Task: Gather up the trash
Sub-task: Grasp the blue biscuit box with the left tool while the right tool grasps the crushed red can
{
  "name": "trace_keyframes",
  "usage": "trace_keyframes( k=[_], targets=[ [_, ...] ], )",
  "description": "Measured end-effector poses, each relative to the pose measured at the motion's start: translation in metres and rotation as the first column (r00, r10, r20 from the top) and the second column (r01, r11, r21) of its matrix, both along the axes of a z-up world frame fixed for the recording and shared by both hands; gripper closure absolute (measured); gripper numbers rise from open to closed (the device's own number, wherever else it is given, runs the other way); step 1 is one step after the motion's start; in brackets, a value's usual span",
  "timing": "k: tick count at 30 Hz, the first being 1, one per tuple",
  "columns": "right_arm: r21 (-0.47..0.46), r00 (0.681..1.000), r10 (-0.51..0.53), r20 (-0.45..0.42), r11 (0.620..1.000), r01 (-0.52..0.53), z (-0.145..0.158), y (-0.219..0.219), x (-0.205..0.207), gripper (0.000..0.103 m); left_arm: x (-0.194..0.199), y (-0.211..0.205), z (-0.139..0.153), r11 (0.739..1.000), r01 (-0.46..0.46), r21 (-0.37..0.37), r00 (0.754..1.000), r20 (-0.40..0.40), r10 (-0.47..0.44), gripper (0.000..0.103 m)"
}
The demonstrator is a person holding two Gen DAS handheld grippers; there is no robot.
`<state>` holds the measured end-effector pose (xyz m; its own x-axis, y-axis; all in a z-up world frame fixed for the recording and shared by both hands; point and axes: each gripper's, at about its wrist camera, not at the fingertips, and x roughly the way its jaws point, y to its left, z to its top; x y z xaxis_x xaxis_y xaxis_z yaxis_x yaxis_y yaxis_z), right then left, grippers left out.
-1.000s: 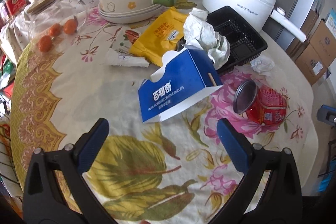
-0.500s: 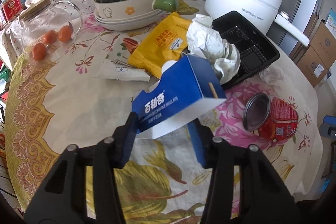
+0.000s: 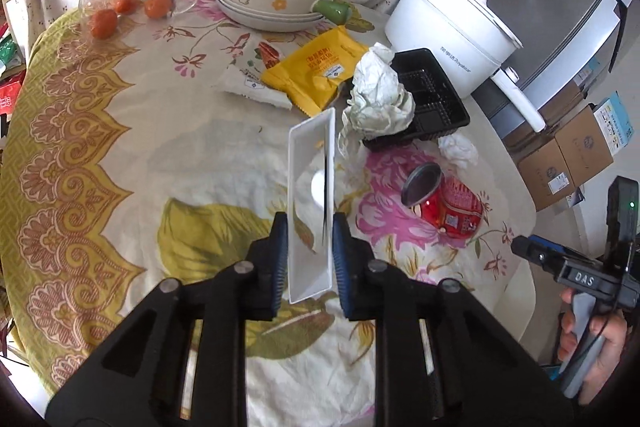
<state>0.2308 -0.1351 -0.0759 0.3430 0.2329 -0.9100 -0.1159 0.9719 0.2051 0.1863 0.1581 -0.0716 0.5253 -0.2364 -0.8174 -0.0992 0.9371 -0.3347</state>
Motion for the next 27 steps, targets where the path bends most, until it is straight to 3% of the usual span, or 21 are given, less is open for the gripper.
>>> trace_keyframes(
  k=[7, 12, 15, 17, 19, 22, 27],
  targets=[
    [0.037, 0.999, -0.015, -0.029, 0.999, 0.017, -0.006, 0.001, 0.007, 0.019, -0.028, -0.002, 0.001, 0.999, 0.013, -0.034, 0.999, -0.043, -0.014, 0.081],
    [0.059, 1.0, 0.0, -0.027, 0.998, 0.001, -0.011, 0.011, 0.014, 0.019, -0.033, -0.009, 0.002, 0.998, 0.038, 0.057, 0.998, -0.052, -0.035, 0.08],
    [0.075, 0.998, 0.024, -0.053, 0.997, -0.02, -0.017, 0.024, 0.018, 0.019, -0.033, -0.01, -0.007, 0.996, 0.047, 0.072, 0.993, -0.11, -0.039, 0.068],
    [0.111, 0.997, 0.029, -0.069, 0.994, -0.021, -0.019, 0.032, 0.02, 0.018, -0.033, -0.009, -0.01, 0.995, 0.043, 0.087, 0.991, -0.133, -0.031, 0.033],
    [0.124, 0.997, 0.021, -0.069, 0.992, -0.012, -0.019, 0.04, 0.023, 0.011, -0.035, -0.008, -0.007, 0.993, 0.042, 0.114, 0.991, -0.13, -0.027, 0.021],
    [0.142, 0.998, 0.003, -0.06, 0.99, 0.005, -0.018, 0.053, 0.025, 0.003, -0.036, -0.006, -0.007, 0.988, 0.059, 0.144, 0.988, -0.148, -0.037, 0.02],
    [0.119, 0.998, -0.018, -0.06, 0.993, 0.025, -0.028, 0.079, 0.031, 0.001, -0.037, 0.001, -0.021, 0.986, 0.059, 0.158, 0.978, -0.206, -0.025, 0.02]
  ],
)
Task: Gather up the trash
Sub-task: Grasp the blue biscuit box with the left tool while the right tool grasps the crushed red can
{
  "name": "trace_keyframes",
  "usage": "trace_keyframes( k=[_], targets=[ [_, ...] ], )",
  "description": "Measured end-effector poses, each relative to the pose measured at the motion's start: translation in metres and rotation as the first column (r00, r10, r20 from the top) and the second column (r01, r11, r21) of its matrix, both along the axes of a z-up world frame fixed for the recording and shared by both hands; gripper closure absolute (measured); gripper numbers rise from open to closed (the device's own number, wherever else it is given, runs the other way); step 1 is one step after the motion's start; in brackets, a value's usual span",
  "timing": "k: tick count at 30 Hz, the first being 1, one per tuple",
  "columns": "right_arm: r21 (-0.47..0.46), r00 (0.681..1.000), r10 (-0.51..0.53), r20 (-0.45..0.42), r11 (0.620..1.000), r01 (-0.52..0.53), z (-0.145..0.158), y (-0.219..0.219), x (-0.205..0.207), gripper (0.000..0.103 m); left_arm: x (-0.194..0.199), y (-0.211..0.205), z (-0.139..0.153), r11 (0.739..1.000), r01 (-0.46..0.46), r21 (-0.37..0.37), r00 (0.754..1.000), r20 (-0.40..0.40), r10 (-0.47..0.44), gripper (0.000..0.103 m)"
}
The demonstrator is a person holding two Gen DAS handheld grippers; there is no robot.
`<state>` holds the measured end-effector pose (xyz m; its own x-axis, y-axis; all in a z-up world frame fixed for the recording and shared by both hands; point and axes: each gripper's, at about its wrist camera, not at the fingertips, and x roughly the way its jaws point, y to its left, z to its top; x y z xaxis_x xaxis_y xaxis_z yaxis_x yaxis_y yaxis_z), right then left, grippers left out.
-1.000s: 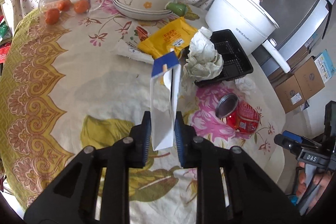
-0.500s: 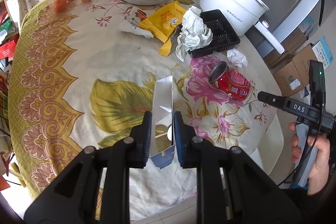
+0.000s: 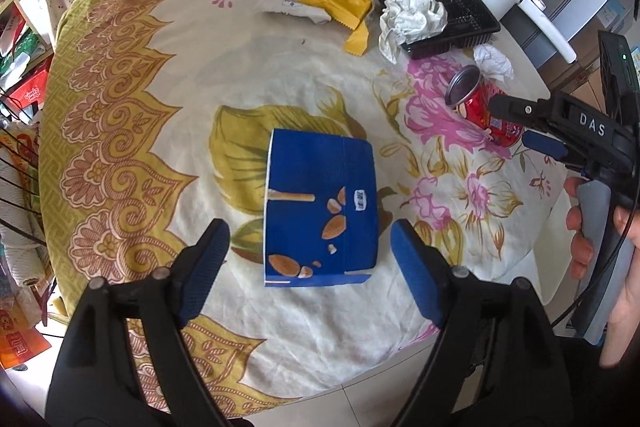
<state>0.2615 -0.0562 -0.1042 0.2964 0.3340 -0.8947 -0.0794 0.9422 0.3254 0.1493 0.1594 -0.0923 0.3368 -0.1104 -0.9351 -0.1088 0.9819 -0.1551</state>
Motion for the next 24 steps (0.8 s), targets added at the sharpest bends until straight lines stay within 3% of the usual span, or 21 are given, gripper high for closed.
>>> trace_keyframes(
  k=[12, 16, 17, 24],
  targets=[
    [-0.121, 0.994, -0.077, 0.078, 0.989, 0.086, -0.014, 0.02, 0.009, 0.0, -0.008, -0.002, -0.004, 1.0, 0.006, 0.015, 1.0, 0.0, -0.006, 0.018],
    [-0.069, 0.994, -0.092, 0.067, 0.993, 0.096, -0.021, 0.005, 0.012, 0.001, -0.004, -0.011, -0.01, 1.0, 0.017, 0.025, 1.0, 0.0, -0.017, 0.017],
    [-0.042, 0.993, -0.098, 0.063, 0.994, 0.101, -0.021, 0.0, 0.012, 0.007, -0.003, -0.014, -0.011, 0.999, 0.021, 0.027, 1.0, 0.0, -0.021, 0.017],
    [-0.043, 0.997, -0.055, 0.062, 0.997, 0.057, -0.01, -0.013, 0.001, 0.009, 0.004, -0.038, -0.024, 0.994, 0.071, 0.082, 0.997, -0.022, -0.07, 0.016]
  ],
)
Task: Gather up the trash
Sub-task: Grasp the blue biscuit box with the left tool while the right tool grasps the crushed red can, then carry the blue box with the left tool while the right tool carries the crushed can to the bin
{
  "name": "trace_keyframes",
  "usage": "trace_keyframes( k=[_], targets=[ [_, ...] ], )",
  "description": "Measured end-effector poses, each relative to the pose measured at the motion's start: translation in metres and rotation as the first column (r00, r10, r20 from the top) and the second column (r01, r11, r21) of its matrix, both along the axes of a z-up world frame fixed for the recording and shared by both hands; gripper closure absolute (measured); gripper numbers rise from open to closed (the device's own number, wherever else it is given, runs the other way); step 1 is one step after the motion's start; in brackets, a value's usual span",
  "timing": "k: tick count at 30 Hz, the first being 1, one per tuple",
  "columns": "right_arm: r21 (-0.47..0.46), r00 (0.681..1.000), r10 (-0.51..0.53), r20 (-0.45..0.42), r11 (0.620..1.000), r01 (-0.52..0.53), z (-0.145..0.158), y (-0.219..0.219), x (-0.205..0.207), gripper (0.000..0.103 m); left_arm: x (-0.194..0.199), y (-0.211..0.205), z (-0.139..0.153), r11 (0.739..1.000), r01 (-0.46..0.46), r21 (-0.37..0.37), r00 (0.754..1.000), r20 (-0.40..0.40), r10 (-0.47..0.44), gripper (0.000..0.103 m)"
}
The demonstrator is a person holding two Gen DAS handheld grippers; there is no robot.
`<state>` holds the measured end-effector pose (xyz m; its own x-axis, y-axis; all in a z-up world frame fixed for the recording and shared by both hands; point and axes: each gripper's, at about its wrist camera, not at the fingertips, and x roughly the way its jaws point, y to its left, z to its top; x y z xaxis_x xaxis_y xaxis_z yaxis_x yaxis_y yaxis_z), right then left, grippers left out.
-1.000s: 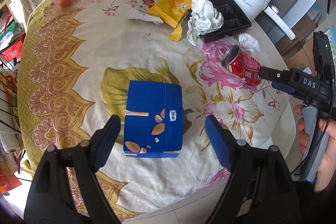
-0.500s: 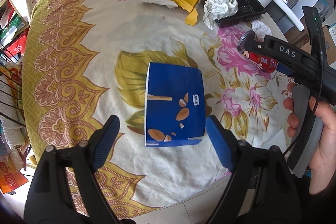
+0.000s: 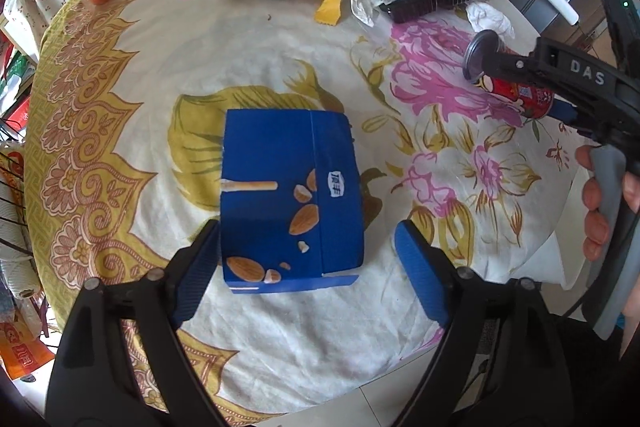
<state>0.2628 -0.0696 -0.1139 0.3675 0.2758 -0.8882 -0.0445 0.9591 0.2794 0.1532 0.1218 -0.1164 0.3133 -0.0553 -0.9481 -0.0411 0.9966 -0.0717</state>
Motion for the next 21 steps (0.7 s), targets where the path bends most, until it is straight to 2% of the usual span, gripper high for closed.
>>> trace_keyframes(
  k=[3, 6, 9, 11, 17, 21],
  targets=[
    [-0.014, 0.999, 0.033, 0.015, 0.999, -0.033, 0.011, -0.008, -0.01, 0.009, 0.004, -0.001, -0.006, 0.999, -0.011, 0.03, 1.0, -0.006, 0.011, 0.016],
    [-0.023, 0.998, 0.059, 0.024, 0.998, -0.058, 0.022, -0.017, -0.021, 0.009, 0.006, 0.003, -0.011, 0.999, -0.038, 0.025, 0.999, -0.015, 0.039, 0.016],
    [-0.03, 0.997, 0.078, 0.027, 0.997, -0.077, 0.03, -0.027, -0.031, 0.009, 0.01, 0.013, -0.013, 0.997, -0.072, -0.027, 0.997, -0.016, 0.072, 0.02],
    [-0.035, 0.995, 0.092, 0.03, 0.995, -0.091, 0.035, -0.036, -0.038, 0.009, 0.01, 0.017, -0.012, 0.995, -0.087, -0.051, 0.996, -0.008, 0.087, 0.029],
    [-0.057, 0.991, 0.127, 0.04, 0.991, -0.124, 0.05, -0.063, -0.059, 0.009, 0.006, 0.021, -0.003, 0.99, -0.083, -0.117, 0.996, 0.017, 0.085, 0.033],
    [-0.04, 0.991, 0.126, 0.039, 0.991, -0.125, 0.058, -0.09, -0.072, 0.009, 0.005, 0.012, 0.007, 0.986, -0.065, -0.157, 0.996, 0.047, 0.073, 0.033]
  ],
)
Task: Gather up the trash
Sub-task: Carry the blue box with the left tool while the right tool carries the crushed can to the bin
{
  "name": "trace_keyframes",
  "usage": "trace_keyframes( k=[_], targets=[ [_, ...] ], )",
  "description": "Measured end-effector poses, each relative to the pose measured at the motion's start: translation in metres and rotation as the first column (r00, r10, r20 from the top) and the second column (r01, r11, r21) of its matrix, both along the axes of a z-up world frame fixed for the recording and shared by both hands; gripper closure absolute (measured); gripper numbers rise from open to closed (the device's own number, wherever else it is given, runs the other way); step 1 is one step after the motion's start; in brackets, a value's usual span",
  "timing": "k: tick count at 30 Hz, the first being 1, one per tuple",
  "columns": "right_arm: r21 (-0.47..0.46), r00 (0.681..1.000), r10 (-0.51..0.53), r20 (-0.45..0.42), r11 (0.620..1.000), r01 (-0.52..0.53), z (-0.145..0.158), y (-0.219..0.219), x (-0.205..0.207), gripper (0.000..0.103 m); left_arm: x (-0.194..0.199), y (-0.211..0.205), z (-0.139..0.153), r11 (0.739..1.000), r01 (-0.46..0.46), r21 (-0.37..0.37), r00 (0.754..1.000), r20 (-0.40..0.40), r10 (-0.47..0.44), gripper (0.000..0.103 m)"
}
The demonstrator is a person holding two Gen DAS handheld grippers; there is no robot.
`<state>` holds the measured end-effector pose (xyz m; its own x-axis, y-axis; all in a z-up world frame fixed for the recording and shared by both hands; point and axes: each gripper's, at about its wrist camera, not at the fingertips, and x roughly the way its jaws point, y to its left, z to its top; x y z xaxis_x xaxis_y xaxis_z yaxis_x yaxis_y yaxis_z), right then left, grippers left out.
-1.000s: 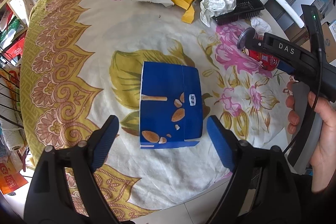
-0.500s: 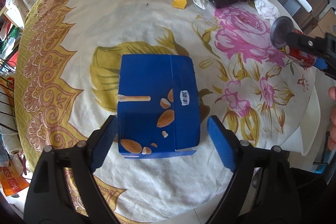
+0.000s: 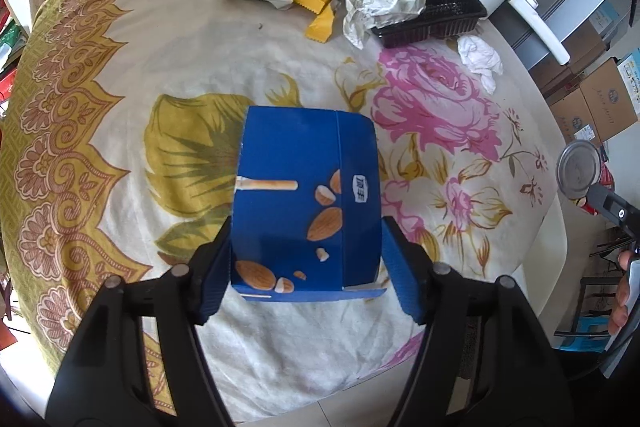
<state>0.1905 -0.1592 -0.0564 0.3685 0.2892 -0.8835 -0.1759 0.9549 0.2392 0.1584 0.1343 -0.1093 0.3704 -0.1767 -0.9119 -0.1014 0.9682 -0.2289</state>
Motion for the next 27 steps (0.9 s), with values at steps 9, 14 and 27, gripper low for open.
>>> trace_keyframes(
  k=[9, 14, 27],
  targets=[
    [0.015, 0.999, -0.047, 0.004, 0.999, 0.047, 0.009, -0.063, -0.025, 0.009, -0.009, -0.044, 0.023, 0.995, 0.08, -0.059, 0.994, 0.078, -0.076, 0.033],
    [0.006, 0.996, -0.084, -0.003, 0.996, 0.084, 0.006, -0.101, -0.035, 0.009, -0.014, -0.074, 0.036, 0.989, 0.128, -0.08, 0.986, 0.117, -0.118, 0.033],
    [-0.01, 0.968, -0.236, -0.084, 0.972, 0.236, -0.028, -0.211, -0.07, 0.009, -0.02, -0.173, 0.048, 0.933, 0.347, -0.098, 0.926, 0.196, -0.323, 0.033]
  ],
)
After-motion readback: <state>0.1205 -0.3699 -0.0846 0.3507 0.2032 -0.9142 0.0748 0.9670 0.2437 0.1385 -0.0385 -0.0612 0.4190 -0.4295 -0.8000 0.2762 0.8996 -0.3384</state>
